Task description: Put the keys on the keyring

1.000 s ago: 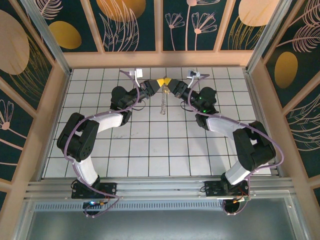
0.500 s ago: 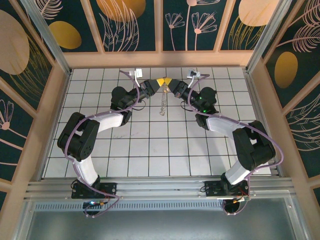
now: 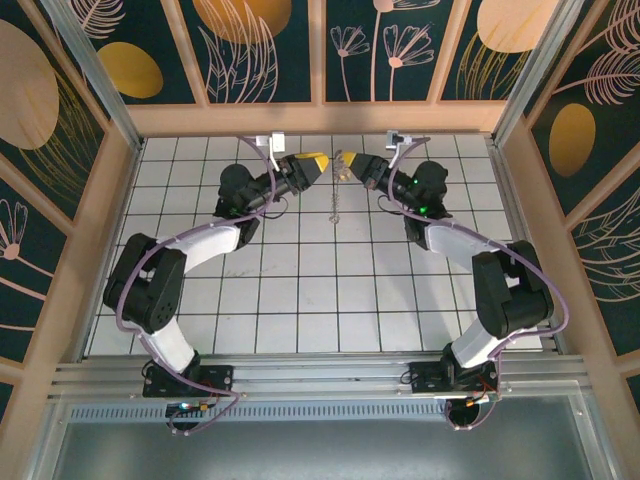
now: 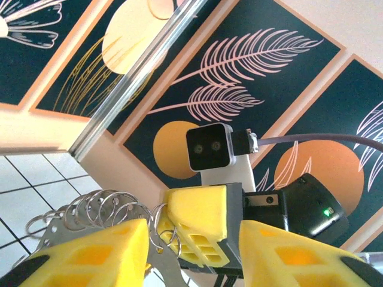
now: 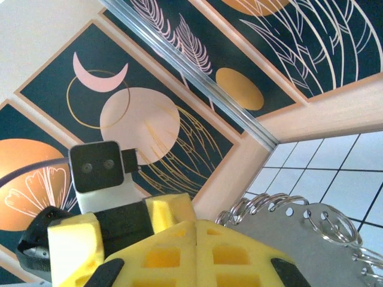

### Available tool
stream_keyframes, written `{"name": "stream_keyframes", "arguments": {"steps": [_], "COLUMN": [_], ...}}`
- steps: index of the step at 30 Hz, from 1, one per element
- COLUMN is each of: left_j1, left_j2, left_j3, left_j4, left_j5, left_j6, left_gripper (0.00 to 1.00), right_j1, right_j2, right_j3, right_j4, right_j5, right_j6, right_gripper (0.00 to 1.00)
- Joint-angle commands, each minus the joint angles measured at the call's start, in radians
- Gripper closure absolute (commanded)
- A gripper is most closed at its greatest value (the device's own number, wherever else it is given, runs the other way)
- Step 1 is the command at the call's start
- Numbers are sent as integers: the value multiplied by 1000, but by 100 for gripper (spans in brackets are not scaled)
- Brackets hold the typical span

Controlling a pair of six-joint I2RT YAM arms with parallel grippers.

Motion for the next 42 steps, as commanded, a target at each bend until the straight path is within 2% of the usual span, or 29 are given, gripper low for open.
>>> {"name": "stream_keyframes", "arguments": {"steps": [1, 10, 13, 18, 29, 42], "left_j1": [27, 94, 105, 105, 105, 101], "left_j2": [-40, 44, 94, 158, 223, 235], "left_j3": [64, 269, 345, 437, 486, 466], "left_j4": [-105, -408, -490, -627, -617, -540], "left_j5": [36, 265, 351, 392, 399, 420], "left_j6": [100, 289, 333, 416, 389, 323], "left_gripper": [54, 48, 50, 54, 57, 60], "right_j1": [-29, -88, -90, -89, -80, -55], "right_j2": [23, 152, 198, 255, 276, 287], "right_j3": [68, 218, 261, 295, 291, 301], "right_j4": [13, 5, 19, 97, 159, 157], "right_j5": [-108, -320, -360, -392, -380, -369], "right_j6": [-26, -11, 10, 82, 125, 123], "right_gripper": [100, 100, 100, 100, 100, 100]}}
